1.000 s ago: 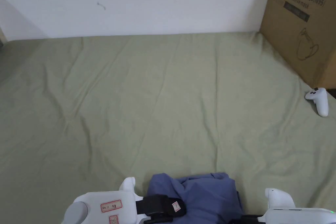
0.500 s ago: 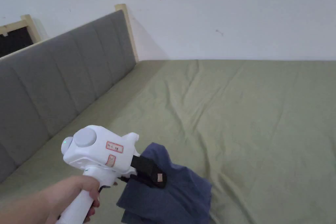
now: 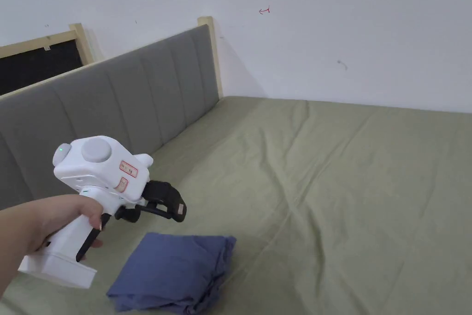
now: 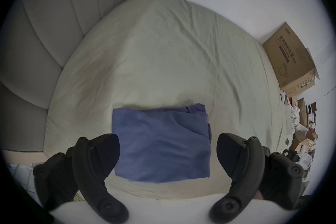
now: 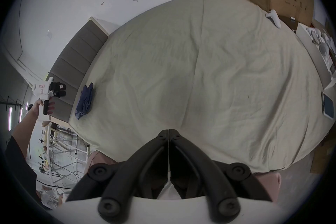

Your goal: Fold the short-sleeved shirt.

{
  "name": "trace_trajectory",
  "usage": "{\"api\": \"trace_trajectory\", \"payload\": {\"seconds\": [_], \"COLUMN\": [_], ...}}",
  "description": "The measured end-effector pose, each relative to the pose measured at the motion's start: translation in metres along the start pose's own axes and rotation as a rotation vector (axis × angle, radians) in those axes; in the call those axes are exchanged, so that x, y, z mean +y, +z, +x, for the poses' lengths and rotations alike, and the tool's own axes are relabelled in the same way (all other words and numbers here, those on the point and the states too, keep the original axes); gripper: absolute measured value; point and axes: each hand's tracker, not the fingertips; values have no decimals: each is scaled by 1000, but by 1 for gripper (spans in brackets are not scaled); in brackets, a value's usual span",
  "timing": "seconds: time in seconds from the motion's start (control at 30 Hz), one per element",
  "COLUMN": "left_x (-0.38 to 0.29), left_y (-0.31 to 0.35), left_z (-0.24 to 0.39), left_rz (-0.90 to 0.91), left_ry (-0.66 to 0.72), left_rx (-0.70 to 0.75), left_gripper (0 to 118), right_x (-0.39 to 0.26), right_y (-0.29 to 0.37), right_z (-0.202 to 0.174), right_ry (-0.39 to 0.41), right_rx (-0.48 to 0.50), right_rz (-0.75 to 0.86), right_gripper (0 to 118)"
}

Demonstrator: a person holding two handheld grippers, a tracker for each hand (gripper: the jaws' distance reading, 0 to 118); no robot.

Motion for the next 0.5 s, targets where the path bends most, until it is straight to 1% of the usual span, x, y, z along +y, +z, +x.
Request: {"api": "trace_trajectory", "payload": {"seconds": [0.03,0.07,0.17,0.2,0.3,0.33,0.37,0.4,0.43,0.47,0.5], "left_x": [-3,5,-7,-17,-45,-61,-73,-86,-98,-104,-114], "left_y": [2,-2,-11,-9,-19,-13,-13,-15,-19,-18,-16], "left_z": [3,-8,9,23,69,98,120,143,169,186,209], "left_rz": [14,15,15,17,110,139,136,122,120,142,168], "left_ry": [-1,-6,-23,-28,-42,-41,-40,-49,-68,-75,-82], "left_rx": [-4,-10,-25,-23,13,8,-2,-39,-49,-26,-69], "left_gripper": [111,111,111,111,111,108,94,60,0,0,0], "right_x": [1,1,1,1,1,2,4,6,9,13,18], "right_y": [0,0,1,3,10,12,15,19,22,25,30], "right_z": [-1,-2,0,1,3,3,4,4,5,5,6], "right_ry": [10,17,7,1,-1,6,12,15,14,9,3], "right_rx": [-7,-12,7,16,16,15,13,11,11,13,13], "right_rz": [4,7,4,3,11,17,22,30,38,44,46], "right_gripper": [0,0,0,0,0,0,0,0,0,0,0]}}
